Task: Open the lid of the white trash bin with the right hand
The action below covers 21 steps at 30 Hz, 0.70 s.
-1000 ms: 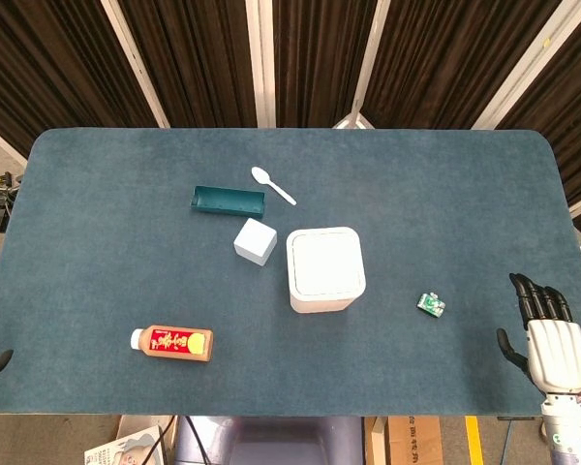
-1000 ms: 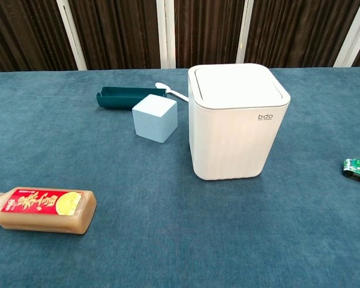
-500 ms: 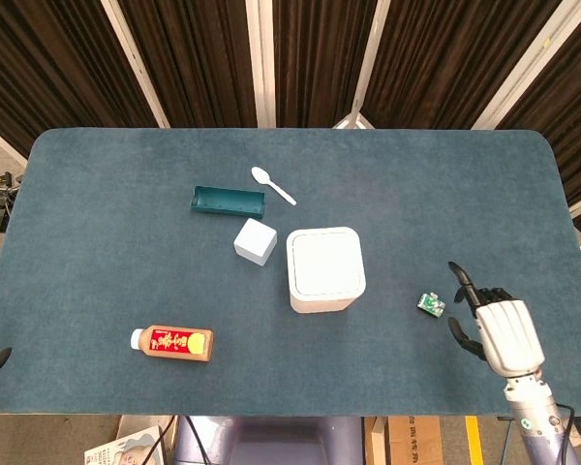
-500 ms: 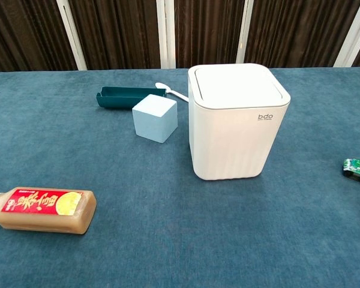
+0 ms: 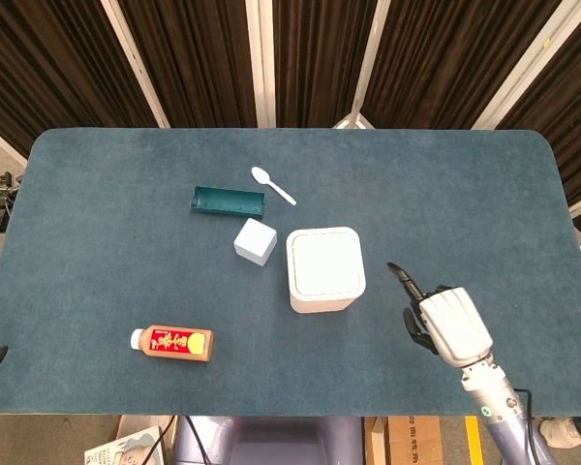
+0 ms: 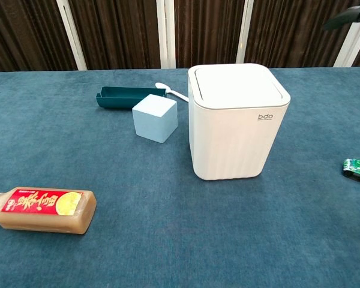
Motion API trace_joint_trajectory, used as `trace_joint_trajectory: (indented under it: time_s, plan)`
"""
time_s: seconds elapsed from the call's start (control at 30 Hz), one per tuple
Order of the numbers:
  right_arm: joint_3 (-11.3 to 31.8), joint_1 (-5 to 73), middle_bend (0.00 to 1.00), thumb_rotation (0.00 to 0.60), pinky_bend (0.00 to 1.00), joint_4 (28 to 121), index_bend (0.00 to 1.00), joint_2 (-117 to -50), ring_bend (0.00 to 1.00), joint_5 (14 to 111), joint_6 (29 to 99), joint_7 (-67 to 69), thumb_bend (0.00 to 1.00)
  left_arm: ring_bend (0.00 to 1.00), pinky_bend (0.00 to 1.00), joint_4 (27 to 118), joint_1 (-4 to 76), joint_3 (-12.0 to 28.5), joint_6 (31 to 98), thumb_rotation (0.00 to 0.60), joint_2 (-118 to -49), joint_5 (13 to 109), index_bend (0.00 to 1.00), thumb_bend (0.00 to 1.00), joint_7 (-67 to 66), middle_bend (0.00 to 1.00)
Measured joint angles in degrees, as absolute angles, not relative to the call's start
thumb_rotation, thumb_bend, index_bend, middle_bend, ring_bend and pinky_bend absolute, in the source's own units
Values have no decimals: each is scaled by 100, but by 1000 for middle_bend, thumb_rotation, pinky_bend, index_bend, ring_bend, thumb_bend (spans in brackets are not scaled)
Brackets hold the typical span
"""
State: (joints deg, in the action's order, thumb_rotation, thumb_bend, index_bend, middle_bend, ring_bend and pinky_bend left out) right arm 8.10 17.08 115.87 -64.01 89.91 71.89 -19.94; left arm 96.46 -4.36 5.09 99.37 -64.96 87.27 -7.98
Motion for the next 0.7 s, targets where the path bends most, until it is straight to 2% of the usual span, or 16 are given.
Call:
trace_joint_trajectory:
  time_s: [0.27,0.7]
  plan:
    - [847,2109,851,600,726,11902,125,-6568,851,8462,6587,-2752,636,0,0,9640,-449,522,9960,600,-6486,8715,118,24,-756,29]
    - [920,2575,851,600,726,12124,201,-6819,851,7581,6271,-3565,636,0,0,9634,-439,542,9935,600,-6482,8680,118,23,-743,30]
